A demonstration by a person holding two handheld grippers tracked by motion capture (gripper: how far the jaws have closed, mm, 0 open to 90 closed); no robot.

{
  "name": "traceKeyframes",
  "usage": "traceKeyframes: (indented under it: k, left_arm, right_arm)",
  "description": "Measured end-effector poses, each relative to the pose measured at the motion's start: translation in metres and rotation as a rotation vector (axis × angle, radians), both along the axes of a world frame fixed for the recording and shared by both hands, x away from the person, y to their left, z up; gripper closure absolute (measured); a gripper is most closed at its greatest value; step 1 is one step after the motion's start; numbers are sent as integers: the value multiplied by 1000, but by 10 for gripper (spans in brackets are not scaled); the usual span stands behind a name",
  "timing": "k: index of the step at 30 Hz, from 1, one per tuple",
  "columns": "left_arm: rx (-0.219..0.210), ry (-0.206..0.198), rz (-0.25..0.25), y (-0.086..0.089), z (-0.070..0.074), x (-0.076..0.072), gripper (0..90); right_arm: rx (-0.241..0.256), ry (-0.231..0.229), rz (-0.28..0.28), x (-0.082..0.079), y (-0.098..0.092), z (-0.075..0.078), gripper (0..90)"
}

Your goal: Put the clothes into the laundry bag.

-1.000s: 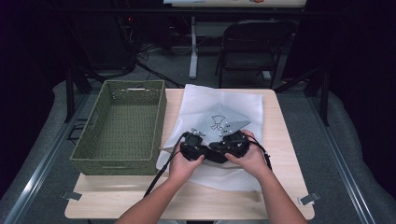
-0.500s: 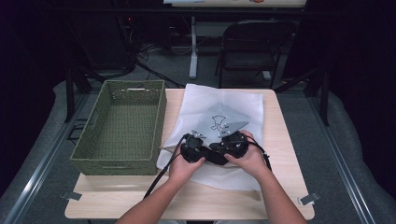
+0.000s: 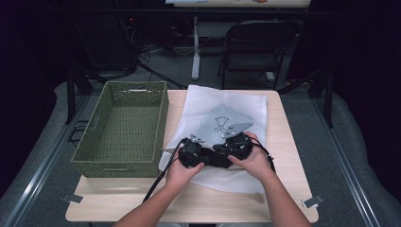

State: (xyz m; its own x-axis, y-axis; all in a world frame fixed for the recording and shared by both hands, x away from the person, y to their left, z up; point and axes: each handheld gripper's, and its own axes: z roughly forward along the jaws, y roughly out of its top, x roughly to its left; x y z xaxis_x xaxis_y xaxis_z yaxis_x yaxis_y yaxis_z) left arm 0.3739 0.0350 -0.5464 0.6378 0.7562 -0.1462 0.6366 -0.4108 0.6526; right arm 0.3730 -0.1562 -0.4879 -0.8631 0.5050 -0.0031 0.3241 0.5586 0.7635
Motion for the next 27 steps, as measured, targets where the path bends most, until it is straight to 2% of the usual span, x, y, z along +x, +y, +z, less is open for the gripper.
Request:
traceKeyframes:
  k: [3,13,15,17,23,27]
  left_arm:
    - [-11,3,-2,4,-1,-4,516]
    - [20,25,-4,6,-17,-6,534]
    - [17,34,1,6,-19,-5,565]
    - [27,27,-6,6,-20,-4,614]
    - [12,29,-5,4,-21,-4,764]
    - [12,19,1,3,-20,-3,813]
  right_arm:
    - [0,1,0,0,0,0,896]
    - [-8,1,3,0,1,-1,896]
    - [-12,0,5,-1,2,-1,896]
    - [-12,0,6,0,2,-1,896]
    - [-12,2,4,-1,2,-1,896]
    - [-14,1,6,-1,2,-1,897]
